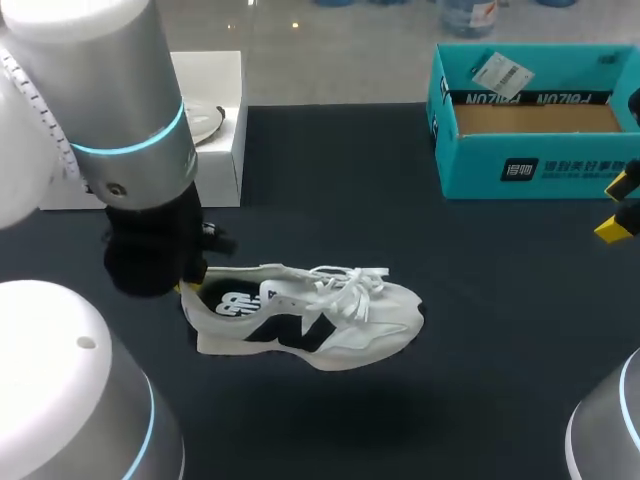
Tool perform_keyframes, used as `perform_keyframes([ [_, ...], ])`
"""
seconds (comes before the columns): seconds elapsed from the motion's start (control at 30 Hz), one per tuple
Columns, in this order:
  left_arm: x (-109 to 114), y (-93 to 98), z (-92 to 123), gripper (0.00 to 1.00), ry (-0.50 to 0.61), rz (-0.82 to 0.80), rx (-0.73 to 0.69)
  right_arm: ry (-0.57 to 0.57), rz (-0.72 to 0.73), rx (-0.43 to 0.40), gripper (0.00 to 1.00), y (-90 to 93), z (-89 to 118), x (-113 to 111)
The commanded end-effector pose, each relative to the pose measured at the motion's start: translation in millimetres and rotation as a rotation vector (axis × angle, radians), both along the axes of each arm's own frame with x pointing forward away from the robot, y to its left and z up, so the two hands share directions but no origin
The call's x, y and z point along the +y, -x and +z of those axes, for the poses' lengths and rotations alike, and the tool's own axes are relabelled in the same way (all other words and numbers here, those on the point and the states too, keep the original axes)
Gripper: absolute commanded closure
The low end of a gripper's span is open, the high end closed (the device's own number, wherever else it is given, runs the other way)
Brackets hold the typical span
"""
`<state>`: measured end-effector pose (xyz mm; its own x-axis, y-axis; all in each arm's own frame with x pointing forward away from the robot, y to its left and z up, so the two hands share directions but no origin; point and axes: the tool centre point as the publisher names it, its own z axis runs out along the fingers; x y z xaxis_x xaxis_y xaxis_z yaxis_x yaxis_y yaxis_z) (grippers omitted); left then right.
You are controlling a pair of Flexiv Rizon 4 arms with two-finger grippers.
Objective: Take the shoe out of the shoebox, open the shoe tongue, remove and reinsert the insole, then place the shoe into the shoebox
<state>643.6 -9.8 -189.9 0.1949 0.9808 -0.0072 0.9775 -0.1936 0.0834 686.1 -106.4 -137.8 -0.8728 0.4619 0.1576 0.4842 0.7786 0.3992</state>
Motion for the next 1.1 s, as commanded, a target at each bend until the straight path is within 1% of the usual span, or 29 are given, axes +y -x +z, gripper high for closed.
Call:
perform_keyframes([
  [0.03,-16.2,-6.4,-18.0,1.00,-0.014,-0.012,-0.017,0.002,0.000,0.002,0.00,-1.1,-0.7,0.3],
  [0.23,-31.4,-14.3,-48.6,1.00,-0.027,0.004,-0.014,0.002,0.000,0.002,0.00,-1.1,-0.7,0.3],
  [0.37,-40.0,-18.3,-75.5,1.00,-0.039,0.036,-0.004,0.002,0.000,0.002,0.00,-1.1,-0.7,0.3],
  [0.5,-46.3,-19.1,-98.6,1.00,-0.052,0.040,0.000,0.002,0.000,0.002,0.00,-1.1,-0.7,0.3],
  [0.67,-48.6,-18.9,-120.3,1.00,-0.072,0.051,-0.001,0.002,0.000,0.002,0.00,-1.1,-0.7,0.3],
  [0.87,-47.7,-21.7,-137.7,1.00,-0.090,0.079,0.001,0.002,0.000,0.002,0.00,-1.1,-0.7,0.3],
  [1.1,-45.2,-22.5,-151.4,1.00,-0.095,0.101,-0.009,0.002,0.000,0.002,0.00,-1.1,-0.7,0.3],
])
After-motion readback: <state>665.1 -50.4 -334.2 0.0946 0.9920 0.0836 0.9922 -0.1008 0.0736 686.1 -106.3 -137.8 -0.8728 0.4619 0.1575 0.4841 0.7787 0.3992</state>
